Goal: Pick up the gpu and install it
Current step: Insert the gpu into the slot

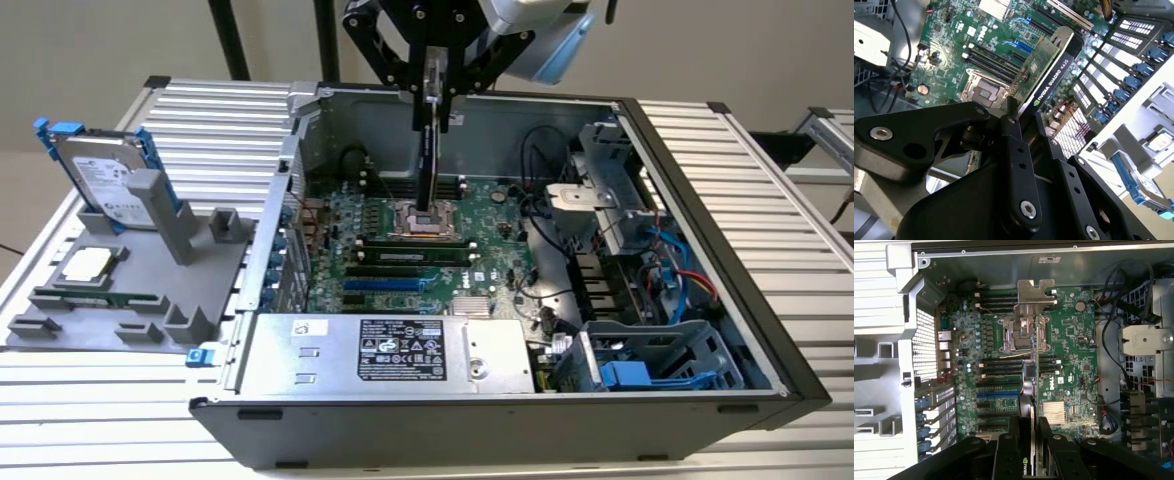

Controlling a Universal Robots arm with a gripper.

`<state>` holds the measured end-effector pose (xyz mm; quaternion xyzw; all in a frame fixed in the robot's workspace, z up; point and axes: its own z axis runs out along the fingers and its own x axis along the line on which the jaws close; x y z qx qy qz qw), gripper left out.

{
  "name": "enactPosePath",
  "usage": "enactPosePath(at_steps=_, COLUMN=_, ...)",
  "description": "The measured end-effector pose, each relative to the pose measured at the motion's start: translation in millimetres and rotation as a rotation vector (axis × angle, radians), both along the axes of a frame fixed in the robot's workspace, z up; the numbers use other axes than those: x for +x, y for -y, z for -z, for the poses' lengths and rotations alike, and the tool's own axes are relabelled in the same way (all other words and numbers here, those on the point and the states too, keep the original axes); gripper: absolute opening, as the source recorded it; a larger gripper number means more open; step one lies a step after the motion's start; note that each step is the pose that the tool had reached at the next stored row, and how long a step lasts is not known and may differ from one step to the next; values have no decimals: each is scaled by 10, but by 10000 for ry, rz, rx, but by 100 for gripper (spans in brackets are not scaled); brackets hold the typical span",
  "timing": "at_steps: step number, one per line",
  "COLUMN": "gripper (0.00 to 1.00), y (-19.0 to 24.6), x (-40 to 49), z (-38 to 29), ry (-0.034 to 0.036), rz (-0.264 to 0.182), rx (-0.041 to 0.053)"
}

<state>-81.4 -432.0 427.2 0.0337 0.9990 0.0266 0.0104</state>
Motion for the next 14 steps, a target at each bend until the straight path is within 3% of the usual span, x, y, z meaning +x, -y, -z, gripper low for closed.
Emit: enactPosePath(at_steps=14, gripper=0, y=0, x=-1, z=-1, ry=0, rz=-353, rx=0)
